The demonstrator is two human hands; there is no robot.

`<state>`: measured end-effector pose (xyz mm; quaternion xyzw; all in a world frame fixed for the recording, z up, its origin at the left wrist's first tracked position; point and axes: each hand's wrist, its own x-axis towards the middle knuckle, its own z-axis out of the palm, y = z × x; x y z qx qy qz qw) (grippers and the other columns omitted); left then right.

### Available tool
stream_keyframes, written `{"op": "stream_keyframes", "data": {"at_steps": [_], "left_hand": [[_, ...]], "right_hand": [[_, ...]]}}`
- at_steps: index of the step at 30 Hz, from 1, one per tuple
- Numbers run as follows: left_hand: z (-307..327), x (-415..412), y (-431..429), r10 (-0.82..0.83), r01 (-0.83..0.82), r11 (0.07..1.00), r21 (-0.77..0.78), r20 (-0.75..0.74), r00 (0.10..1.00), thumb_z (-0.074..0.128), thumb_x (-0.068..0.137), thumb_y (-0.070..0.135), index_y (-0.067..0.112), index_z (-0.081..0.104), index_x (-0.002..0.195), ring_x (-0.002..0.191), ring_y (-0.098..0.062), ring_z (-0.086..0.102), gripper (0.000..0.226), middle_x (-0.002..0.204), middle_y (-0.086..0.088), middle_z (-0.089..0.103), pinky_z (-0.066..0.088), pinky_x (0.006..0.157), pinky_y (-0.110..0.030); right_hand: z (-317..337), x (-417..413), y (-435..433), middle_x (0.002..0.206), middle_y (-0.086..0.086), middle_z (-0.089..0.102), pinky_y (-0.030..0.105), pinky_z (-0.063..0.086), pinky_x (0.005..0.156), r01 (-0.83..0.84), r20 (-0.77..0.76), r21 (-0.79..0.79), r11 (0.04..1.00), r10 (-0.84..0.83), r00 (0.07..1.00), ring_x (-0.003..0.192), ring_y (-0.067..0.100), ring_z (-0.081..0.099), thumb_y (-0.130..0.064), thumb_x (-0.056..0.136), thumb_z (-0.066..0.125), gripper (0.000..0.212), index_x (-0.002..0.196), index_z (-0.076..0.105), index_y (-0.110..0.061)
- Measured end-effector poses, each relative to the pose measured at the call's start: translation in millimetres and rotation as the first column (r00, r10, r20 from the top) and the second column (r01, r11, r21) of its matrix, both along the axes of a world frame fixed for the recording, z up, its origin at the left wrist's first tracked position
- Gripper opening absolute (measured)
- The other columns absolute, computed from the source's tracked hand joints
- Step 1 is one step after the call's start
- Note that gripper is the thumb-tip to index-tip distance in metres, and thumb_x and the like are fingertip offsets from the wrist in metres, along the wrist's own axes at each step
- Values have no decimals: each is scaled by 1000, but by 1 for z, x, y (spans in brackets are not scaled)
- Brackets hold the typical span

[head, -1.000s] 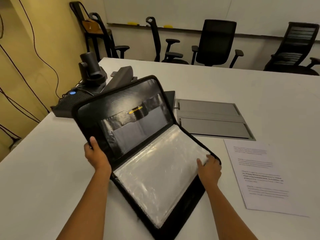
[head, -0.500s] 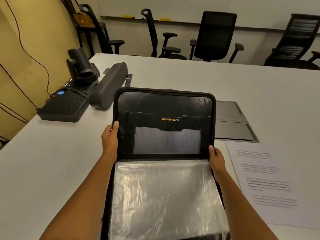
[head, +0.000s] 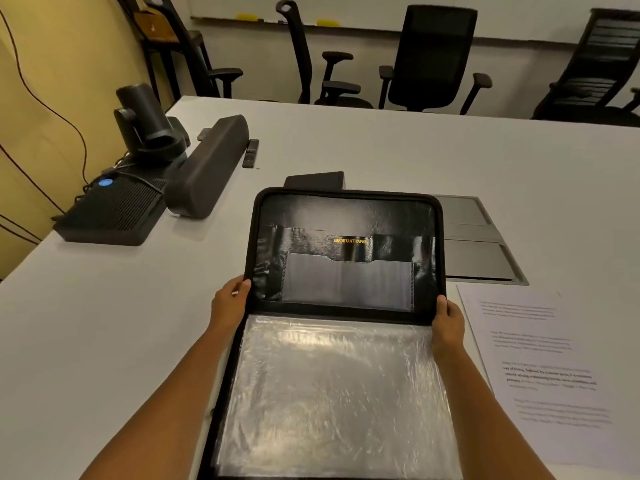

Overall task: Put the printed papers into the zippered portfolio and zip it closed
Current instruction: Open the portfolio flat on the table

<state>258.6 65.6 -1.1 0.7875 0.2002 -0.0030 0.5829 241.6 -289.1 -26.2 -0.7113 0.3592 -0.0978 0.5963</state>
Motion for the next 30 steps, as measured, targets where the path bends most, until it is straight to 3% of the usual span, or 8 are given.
{"op": "stream_keyframes", "data": {"at_steps": [6, 13, 20, 23, 30], "left_hand": [[-8, -9, -9, 87, -88, 995, 57, 23, 996, 48, 97, 17, 6, 47, 133, 119, -34, 52, 38, 130, -18, 55, 43, 102, -41], [-12, -14, -8, 11, -20, 976, 215, 44, 999, 45, 97, 6, 5, 44, 137, 119, -38, 51, 40, 127, -24, 54, 40, 107, -44], [-15, -25, -13, 0, -16, 936, 351, 45, 999, 42, 95, -4, 0, 35, 141, 120, -36, 47, 46, 130, -24, 48, 37, 106, -36], [-15, -30, -12, 79, -79, 934, 350, 13, 997, 41, 95, -5, -1, 40, 138, 116, -37, 50, 43, 127, -21, 50, 42, 96, -36], [-21, -48, -11, 117, -102, 868, 486, -1, 993, 45, 87, -17, 0, 36, 141, 116, -40, 47, 57, 129, -27, 47, 42, 100, -42]], "right_hand": [[-2, 0, 5, 122, 22, 56, 45, 41, 102, -14, -33, -108, 994, 10, 999, 114, 36, 52, -30, 100, 35, 39, 124, 49, -2], [-5, -9, 11, 128, 24, 52, 46, 41, 103, -85, -90, -230, 970, 65, 994, 119, 38, 50, -18, 99, 39, 36, 130, 42, 2], [-4, -15, 15, 136, 24, 39, 47, 36, 106, -282, -224, -459, 842, 197, 954, 123, 38, 42, -15, 98, 42, 47, 142, 31, -6], [-7, -20, 12, 137, 21, 41, 47, 38, 103, -368, -281, -537, 759, 250, 926, 122, 37, 44, -17, 98, 42, 48, 143, 30, -8], [-14, -38, 25, 132, 21, 45, 44, 41, 101, -313, -219, -556, 770, 227, 949, 118, 35, 47, -15, 97, 44, 47, 142, 34, -8]]}}
